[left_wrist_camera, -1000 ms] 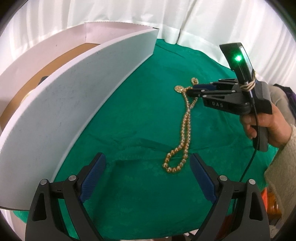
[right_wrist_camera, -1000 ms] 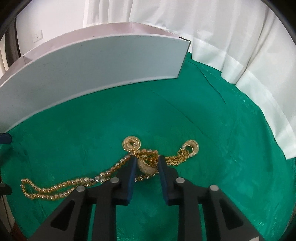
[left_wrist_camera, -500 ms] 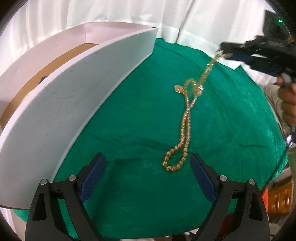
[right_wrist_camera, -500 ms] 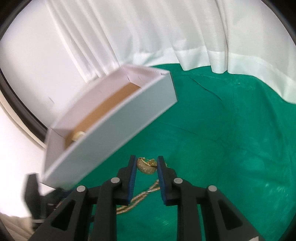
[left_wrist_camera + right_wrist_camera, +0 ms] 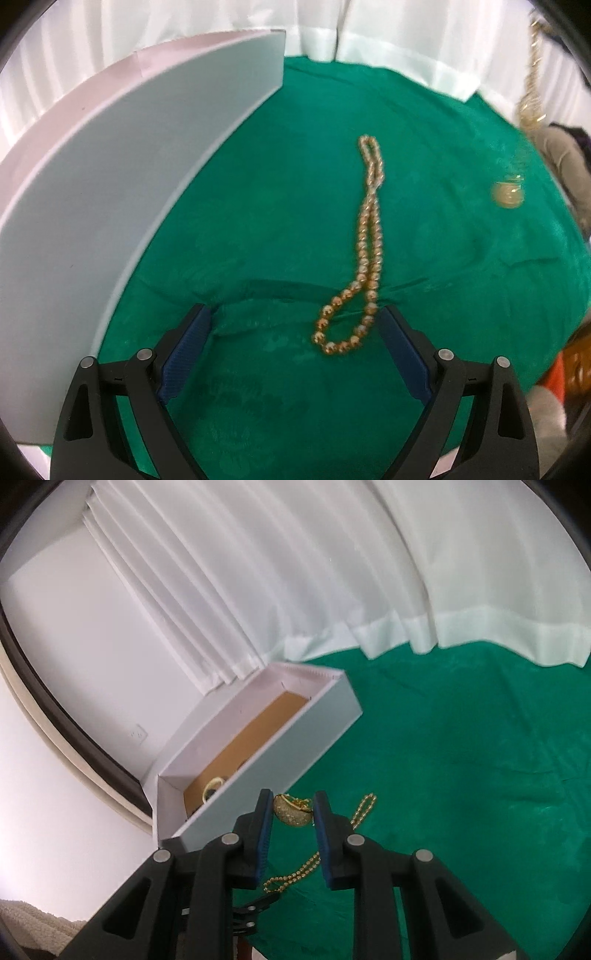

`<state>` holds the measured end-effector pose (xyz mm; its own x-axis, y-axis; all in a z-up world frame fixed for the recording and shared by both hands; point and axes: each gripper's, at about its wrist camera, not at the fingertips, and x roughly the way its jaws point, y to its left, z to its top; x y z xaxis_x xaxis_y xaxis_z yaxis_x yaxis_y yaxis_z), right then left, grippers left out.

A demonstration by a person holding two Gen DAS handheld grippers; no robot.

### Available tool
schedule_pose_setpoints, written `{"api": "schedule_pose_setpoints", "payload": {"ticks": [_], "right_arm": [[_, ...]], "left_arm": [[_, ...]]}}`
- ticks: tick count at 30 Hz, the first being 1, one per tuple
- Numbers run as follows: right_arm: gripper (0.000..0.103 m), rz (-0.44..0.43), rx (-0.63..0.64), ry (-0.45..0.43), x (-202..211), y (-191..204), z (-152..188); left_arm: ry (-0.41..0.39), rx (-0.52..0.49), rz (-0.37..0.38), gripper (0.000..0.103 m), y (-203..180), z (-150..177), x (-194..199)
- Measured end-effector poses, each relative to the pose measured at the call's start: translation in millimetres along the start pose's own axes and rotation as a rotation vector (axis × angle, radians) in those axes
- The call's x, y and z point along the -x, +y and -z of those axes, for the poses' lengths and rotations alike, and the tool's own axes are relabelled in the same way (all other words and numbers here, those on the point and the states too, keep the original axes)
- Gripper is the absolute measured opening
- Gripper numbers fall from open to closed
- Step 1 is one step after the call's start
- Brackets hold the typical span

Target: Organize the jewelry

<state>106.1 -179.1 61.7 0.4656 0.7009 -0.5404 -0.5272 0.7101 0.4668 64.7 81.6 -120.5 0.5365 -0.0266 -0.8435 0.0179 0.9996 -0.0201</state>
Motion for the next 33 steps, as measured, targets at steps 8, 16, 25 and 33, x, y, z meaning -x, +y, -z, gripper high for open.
{"api": "schedule_pose_setpoints", "payload": {"ticks": [8, 16, 25, 33], "right_arm": [[0.022, 0.017, 0.005, -0.032, 19.2, 2.2, 18.7], [0.022, 0.013, -0.016, -0.074, 29.9, -0.6, 19.0], [0.022, 0.013, 0.047, -0.112, 37.7, 19.6, -14.3], [0.022, -0.083, 0.135, -0.113, 4.9, 72.5, -72.6]], "left_arm": [[-0.018, -0.059, 0.045, 0.013, -7.5, -3.9, 3.4], [-0.092, 0.141, 0.310, 0.005, 27.3, -47.9, 54.4], [-0.253, 0.181, 0.430, 0.005, 53.9, -108.7, 156.0], [-0.367, 0.263, 0.408, 0.005, 117.5, -135.8, 245.2]]}}
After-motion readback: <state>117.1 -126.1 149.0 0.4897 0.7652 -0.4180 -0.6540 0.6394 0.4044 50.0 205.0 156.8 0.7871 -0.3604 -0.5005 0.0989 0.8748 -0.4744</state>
